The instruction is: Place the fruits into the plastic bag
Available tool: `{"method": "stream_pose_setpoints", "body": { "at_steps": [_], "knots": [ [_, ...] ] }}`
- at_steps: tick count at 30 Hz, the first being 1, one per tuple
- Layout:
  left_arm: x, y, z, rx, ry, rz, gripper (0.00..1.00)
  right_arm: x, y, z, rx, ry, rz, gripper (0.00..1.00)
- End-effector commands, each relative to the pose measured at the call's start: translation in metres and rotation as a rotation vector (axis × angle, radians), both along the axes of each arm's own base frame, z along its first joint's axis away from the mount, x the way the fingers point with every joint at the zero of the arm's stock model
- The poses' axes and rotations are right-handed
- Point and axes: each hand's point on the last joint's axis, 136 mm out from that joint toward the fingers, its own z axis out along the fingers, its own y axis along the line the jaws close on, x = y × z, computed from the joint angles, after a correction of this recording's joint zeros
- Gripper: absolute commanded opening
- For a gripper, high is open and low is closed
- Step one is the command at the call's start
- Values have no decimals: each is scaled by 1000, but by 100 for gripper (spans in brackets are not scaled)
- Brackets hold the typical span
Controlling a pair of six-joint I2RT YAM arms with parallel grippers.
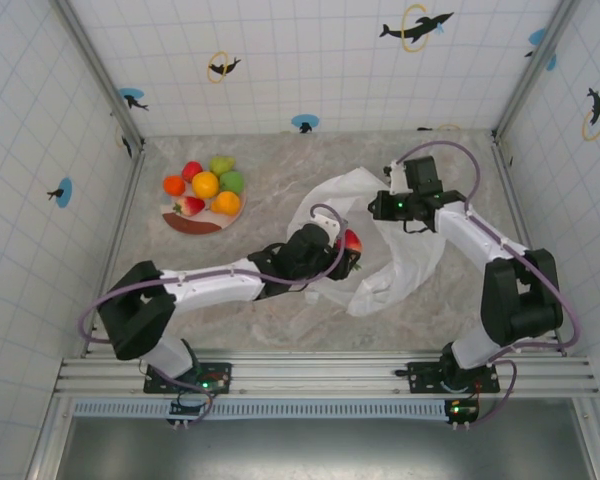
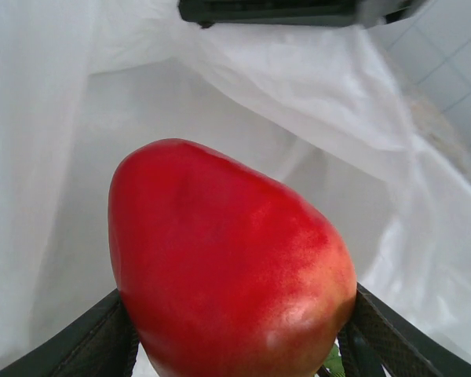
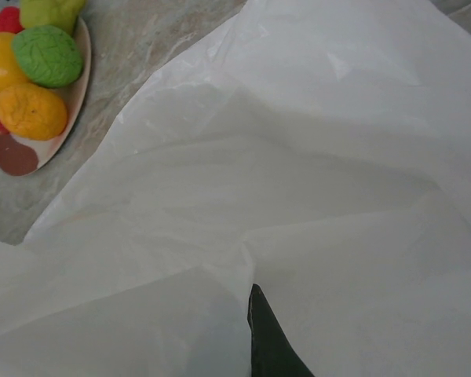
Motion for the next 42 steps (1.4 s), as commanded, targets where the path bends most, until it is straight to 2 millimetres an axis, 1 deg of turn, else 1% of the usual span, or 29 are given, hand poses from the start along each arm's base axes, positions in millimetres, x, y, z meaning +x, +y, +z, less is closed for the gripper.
{"method": "stream_pose_setpoints", "body": {
  "at_steps": [1, 5, 8, 10, 12, 14, 16, 19, 21, 25, 29, 33, 36, 39, 42],
  "knots": [
    [24, -8, 3, 90, -121, 16, 51, -5, 8, 43, 112, -30, 31, 0],
    [34, -14, -10, 193, -198, 1, 51, -10, 15, 57, 216, -5, 16, 0],
    [45, -9, -23, 250, -227, 43, 51, -13, 20, 69, 299, 0, 4, 0],
    [51, -7, -30, 275, -243, 69, 52, -14, 19, 74, 328, -9, -14, 0],
    [55, -7, -35, 283, -252, 80, 52, -19, 20, 74, 341, -7, -14, 0],
    [59, -12, -39, 277, -248, 74, 53, -24, 21, 69, 353, 9, -14, 0],
    [61, -19, -43, 247, -243, 60, 55, -29, 24, 68, 415, 26, -18, 0],
    [68, -29, -44, 183, -235, 77, 57, -34, 30, 74, 540, 34, -37, 0],
    [73, -33, -41, 137, -239, 98, 57, -36, 32, 75, 583, 48, -60, 0],
    [82, -37, -37, 24, -217, 140, 57, -40, 30, 70, 639, 74, -108, 0],
    [84, -42, -43, -32, -181, 135, 59, -43, 30, 64, 662, 94, -132, 0],
    [81, -46, -55, -36, -151, 116, 64, -42, 31, 58, 662, 106, -134, 0],
    [79, -45, -59, -35, -139, 104, 70, -41, 31, 52, 647, 113, -128, 0],
    [77, -41, -56, -38, -137, 101, 77, -41, 30, 43, 605, 118, -117, 0],
    [74, -35, -48, -44, -143, 100, 80, -41, 29, 30, 528, 117, -96, 0]
  ]
}}
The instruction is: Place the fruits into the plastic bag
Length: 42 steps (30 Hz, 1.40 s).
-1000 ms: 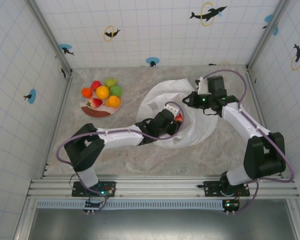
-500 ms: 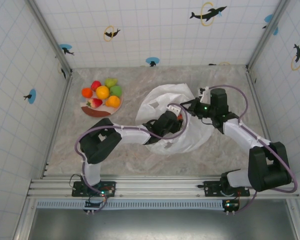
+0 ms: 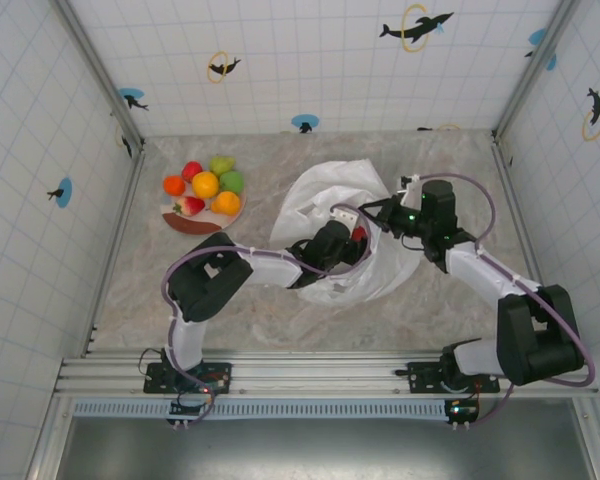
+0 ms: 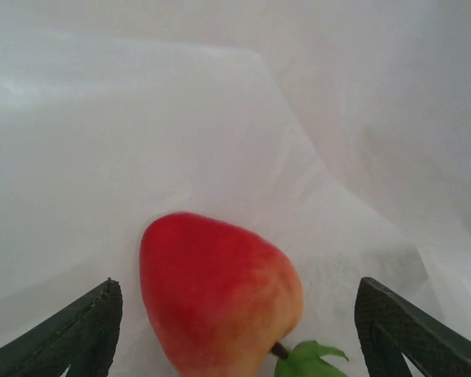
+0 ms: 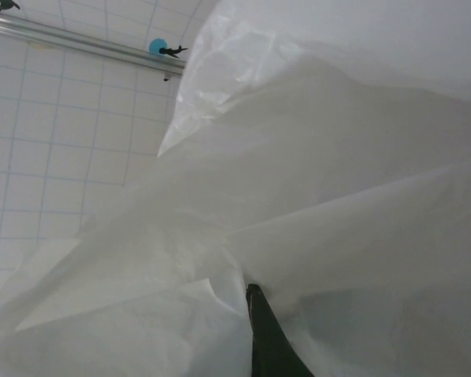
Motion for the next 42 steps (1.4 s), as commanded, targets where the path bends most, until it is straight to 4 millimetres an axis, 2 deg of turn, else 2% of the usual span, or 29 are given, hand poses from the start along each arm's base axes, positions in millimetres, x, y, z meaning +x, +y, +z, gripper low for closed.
{"method": "stream_pose_setpoints", "body": {
  "at_steps": [1, 6, 7, 11, 16, 25, 31, 34, 37, 40, 42],
  "knots": [
    [-1, 4, 22, -57, -17, -5, 81, -3, 1, -18, -94, -1, 51, 0],
    [-9, 10, 36, -73, -18, -20, 85, -4, -8, -43, -229, 9, 61, 0],
    [-14, 16, 30, -62, -2, -25, 85, -3, -11, -47, -252, 10, 60, 0],
    [-27, 18, 40, -90, 16, -66, 84, 0, -14, -54, -291, 8, 57, 0],
    [-48, 16, 52, -135, 67, -151, 82, 6, -13, -57, -318, 1, 70, 0],
    [-86, 21, 70, -170, 139, -297, 81, 26, -19, -46, -352, -32, 67, 0],
    [-99, 31, 108, -191, 102, -348, 81, 31, -23, -52, -427, -48, 87, 0],
    [-97, 42, 130, -202, 78, -332, 82, 33, -23, -53, -450, -59, 107, 0],
    [-80, 66, 148, -235, 84, -248, 82, 37, -24, -54, -489, -78, 118, 0],
    [-52, 102, 156, -260, 112, -108, 82, 39, -24, -55, -524, -95, 128, 0],
    [-30, 134, 155, -252, 129, 22, 82, 42, -24, -55, -543, -108, 129, 0]
  ]
}}
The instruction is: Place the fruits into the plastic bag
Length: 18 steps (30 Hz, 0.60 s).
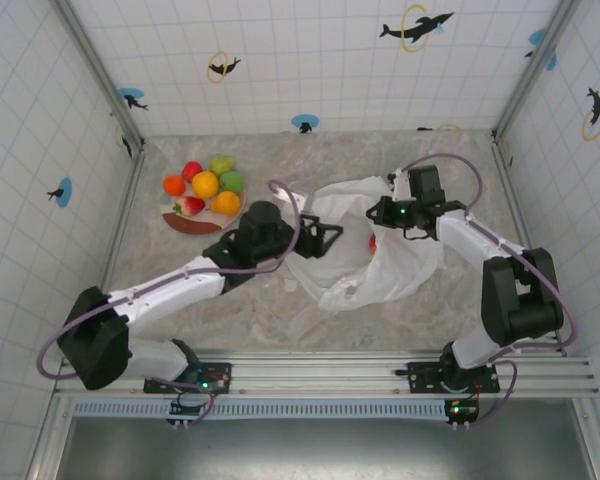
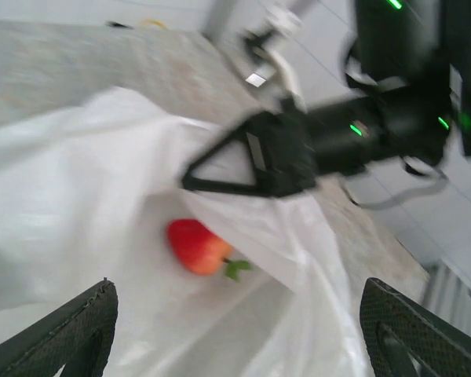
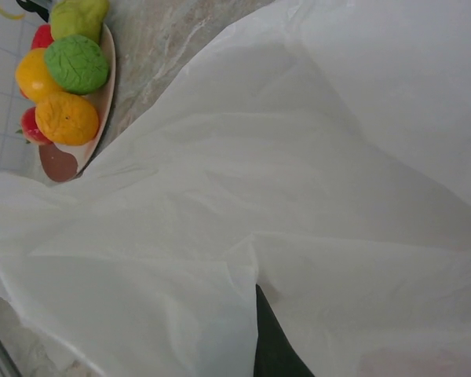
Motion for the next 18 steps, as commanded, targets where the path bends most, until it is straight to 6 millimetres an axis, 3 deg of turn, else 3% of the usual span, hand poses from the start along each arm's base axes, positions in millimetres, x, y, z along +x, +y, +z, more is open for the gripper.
{"method": "stream_pose_setpoints", "body": {
  "at_steps": [1, 8, 9, 14, 18],
  "knots": [
    [26, 49, -8, 40, 98, 185, 82, 9, 1, 5, -54, -49, 24, 0],
    [73, 156, -24, 116, 192, 544, 83, 15, 6, 3, -53, -66, 40, 0],
    [81, 179, -27, 127, 203, 615, 84, 15, 7, 2, -54, -67, 42, 0],
    [93, 251, -48, 89, 300, 835, 84, 15, 8, 0, -84, -91, 48, 0],
    [98, 293, -66, 72, 362, 952, 85, 16, 6, -1, -127, -114, 40, 0]
  ]
}}
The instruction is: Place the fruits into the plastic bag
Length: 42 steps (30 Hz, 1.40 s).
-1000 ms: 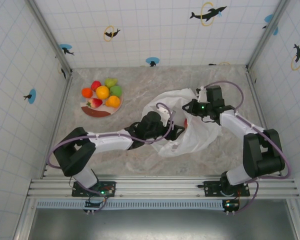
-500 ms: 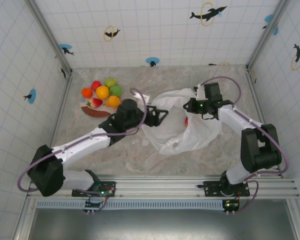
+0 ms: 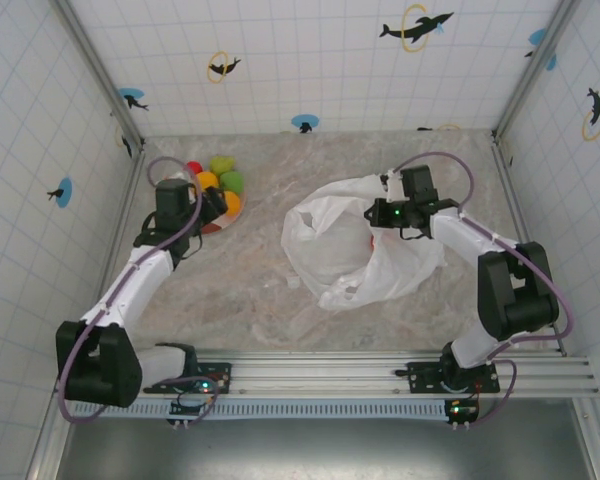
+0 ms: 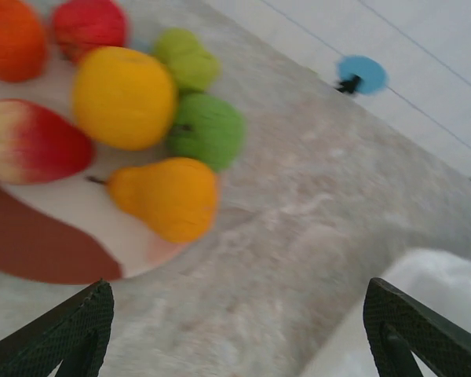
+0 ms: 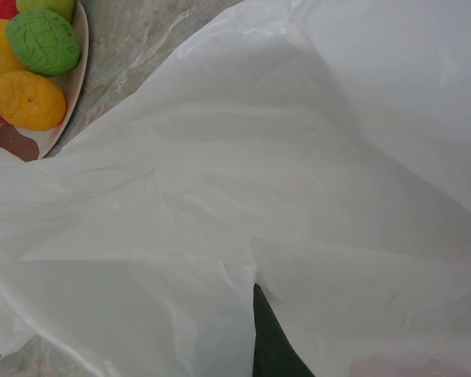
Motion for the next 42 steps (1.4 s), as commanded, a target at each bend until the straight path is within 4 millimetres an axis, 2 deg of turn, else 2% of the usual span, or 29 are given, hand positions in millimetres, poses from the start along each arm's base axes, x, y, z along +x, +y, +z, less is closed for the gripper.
{"method": "stream_pose_setpoints", "body": {
  "at_steps": [1, 3, 5, 15, 24, 34, 35, 42],
  "knots": [
    [-5, 29, -19, -17, 74, 102, 85, 12, 3, 12, -34, -80, 5, 0],
    [-2, 48, -31, -4, 107, 162, 85, 12, 5, 13, -33, -86, 11, 0],
    [3, 57, -40, -26, 114, 199, 85, 12, 7, 11, -32, -85, 17, 0],
    [32, 81, -80, 31, 184, 279, 85, 9, 8, 15, -35, -87, 28, 0],
    [51, 87, -103, 70, 225, 264, 84, 5, 13, 9, -40, -69, 41, 0],
    [61, 94, -127, 98, 271, 249, 82, 5, 15, 3, -58, -49, 50, 0],
    [70, 95, -120, 101, 249, 244, 82, 5, 15, 2, -58, -43, 50, 0],
    [82, 99, -126, 119, 249, 234, 81, 3, 19, -2, -67, -30, 63, 0]
  ]
}}
